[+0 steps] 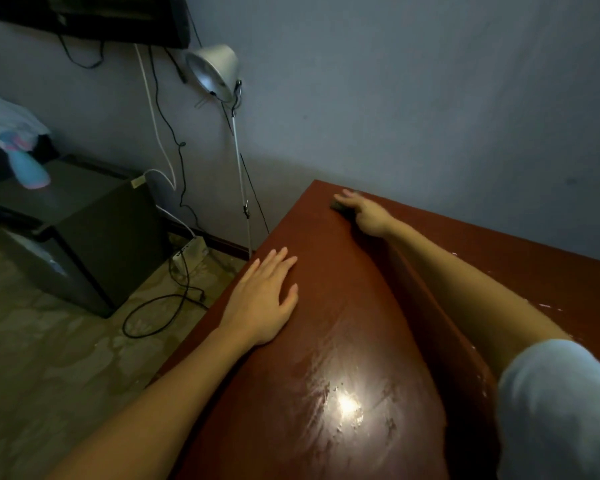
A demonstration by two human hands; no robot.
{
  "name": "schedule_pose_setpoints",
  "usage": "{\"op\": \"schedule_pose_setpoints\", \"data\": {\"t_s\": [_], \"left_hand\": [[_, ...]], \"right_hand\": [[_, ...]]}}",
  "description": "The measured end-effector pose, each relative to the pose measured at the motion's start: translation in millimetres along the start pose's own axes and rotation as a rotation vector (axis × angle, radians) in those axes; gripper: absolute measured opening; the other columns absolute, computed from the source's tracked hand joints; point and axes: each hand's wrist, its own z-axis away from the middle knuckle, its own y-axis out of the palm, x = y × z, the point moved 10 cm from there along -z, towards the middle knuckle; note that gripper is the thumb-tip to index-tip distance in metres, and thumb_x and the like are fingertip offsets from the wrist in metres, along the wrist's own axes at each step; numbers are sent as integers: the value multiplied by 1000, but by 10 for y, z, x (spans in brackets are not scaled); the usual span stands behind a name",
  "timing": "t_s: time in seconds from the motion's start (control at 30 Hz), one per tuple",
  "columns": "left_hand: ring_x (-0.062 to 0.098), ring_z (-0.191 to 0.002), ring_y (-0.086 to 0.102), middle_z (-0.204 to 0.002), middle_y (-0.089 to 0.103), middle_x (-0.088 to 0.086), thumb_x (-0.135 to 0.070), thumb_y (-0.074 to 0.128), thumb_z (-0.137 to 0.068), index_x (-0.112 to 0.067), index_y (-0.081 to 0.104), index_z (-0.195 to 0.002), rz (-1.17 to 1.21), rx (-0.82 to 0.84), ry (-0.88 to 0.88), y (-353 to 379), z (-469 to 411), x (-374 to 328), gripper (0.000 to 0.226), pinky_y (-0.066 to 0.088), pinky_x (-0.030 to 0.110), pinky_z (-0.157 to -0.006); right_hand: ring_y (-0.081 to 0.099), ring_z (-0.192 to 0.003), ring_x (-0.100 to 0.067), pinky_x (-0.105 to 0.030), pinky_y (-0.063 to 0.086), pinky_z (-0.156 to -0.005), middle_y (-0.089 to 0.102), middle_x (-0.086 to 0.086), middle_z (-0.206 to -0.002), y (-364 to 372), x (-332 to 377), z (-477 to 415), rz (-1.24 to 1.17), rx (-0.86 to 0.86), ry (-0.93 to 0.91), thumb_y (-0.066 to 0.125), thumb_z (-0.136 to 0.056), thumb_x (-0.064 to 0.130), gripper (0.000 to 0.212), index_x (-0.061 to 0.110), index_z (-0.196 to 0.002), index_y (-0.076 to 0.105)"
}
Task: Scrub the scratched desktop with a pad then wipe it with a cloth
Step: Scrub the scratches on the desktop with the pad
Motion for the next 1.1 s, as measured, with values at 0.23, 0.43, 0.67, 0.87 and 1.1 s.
{"op": "schedule_pose_setpoints", "data": {"t_s": [0.23,0.43,0.67,0.87,1.1], "left_hand": [[5,-146,4,-160,12,-8,-41,32,-100,-26,23,-151,6,-6,-1,11,-12,3,54,-4,20,-114],[5,-146,4,-160,12,-9,-42,31,-100,-27,23,-151,18,-17,-1,8,-9,11,53,-3,21,-115],[6,-146,6,-160,14,-7,-41,32,-100,-25,25,-151,19,3,1,20,-5,11,54,0,24,-118],[6,-146,7,-159,15,-7,-41,33,-100,-25,26,-151,19,-20,11,23,-12,18,53,-1,22,-115],[5,-146,6,-159,13,-8,-42,32,-100,-27,24,-151,7,-8,0,24,-16,16,53,-1,22,-115]], "right_hand": [[17,-142,-8,-13,11,-114,31,0,-151,160,313,925,-186,225,-330,27,-91,-18,58,11,-138,47],[10,-147,-26,-39,10,-119,16,-12,-158,-303,-689,357,-19,-9,140,24,-78,-24,78,13,-145,35],[16,-144,-14,-29,10,-117,25,-2,-155,292,688,713,-77,78,-268,28,-80,-21,75,20,-141,43],[21,-142,-7,-19,12,-117,33,4,-151,-50,-104,1325,-164,146,-190,26,-89,-20,66,19,-136,51],[17,-146,-24,-34,17,-118,20,-8,-157,-476,-1036,708,-6,-88,256,30,-77,-21,79,21,-144,40]]}}
